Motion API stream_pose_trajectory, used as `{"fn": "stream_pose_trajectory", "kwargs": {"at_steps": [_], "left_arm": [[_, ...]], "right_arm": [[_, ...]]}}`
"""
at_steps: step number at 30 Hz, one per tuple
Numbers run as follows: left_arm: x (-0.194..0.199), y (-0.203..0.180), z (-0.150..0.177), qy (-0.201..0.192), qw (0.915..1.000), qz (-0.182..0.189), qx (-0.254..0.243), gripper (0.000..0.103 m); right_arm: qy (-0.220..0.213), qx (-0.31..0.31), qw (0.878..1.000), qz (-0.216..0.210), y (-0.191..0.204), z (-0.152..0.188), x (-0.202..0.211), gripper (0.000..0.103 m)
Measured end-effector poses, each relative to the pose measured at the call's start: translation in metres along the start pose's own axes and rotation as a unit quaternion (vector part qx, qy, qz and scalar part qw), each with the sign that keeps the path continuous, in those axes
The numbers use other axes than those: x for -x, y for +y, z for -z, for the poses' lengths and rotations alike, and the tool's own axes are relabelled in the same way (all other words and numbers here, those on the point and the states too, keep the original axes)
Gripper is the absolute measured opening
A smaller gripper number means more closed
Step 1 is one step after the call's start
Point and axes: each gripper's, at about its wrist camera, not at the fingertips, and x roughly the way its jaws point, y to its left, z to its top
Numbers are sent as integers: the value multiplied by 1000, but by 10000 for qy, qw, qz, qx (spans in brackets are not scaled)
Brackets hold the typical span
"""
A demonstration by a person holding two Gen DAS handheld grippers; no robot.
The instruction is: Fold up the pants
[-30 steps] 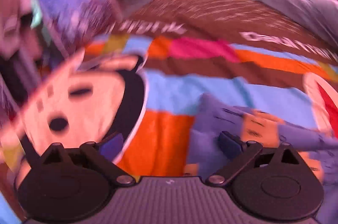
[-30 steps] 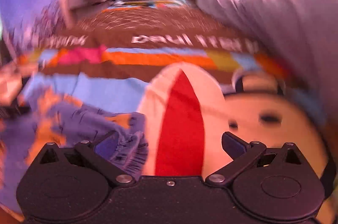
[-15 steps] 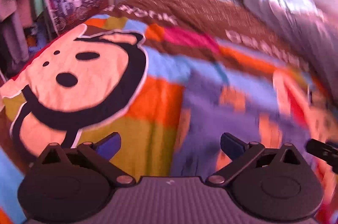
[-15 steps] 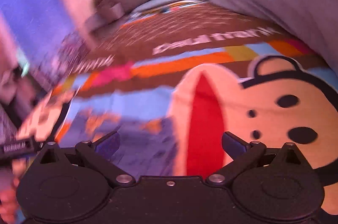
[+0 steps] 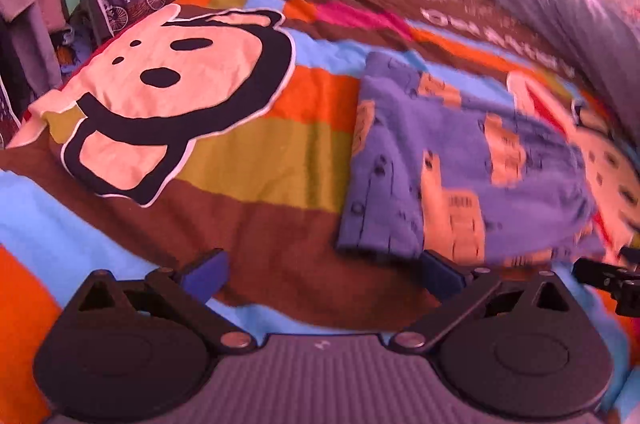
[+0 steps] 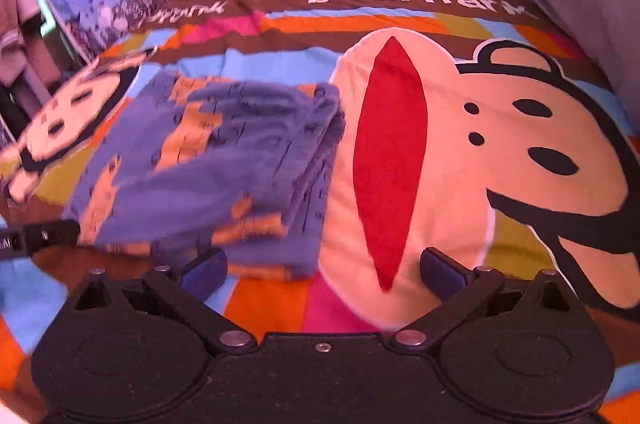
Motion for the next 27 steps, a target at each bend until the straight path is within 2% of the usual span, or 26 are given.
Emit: {"fn": "stream_pose_trajectory", "kwargs": {"at_steps": [3,6,11,18,27], "left_arm": [[2,-10,4,67,9993,-184,-325,102],[4,-11,7,33,9991,-160,-392,102],[1,-3,8,41,9997,3,-252,103],[0,1,14,-168,9996,118,-211,103],[6,18,17,-350,9975,582,176,103]], "right_arm": [[-44,350,9993,135,14,15,11,102],[-110,500,9985,200,20,23,16,102],[-82,425,9989,176,18,23,15,102],[-29,340,9993,157,16,22,11,102],[-92,291,9994,143,15,23,12,102]]}}
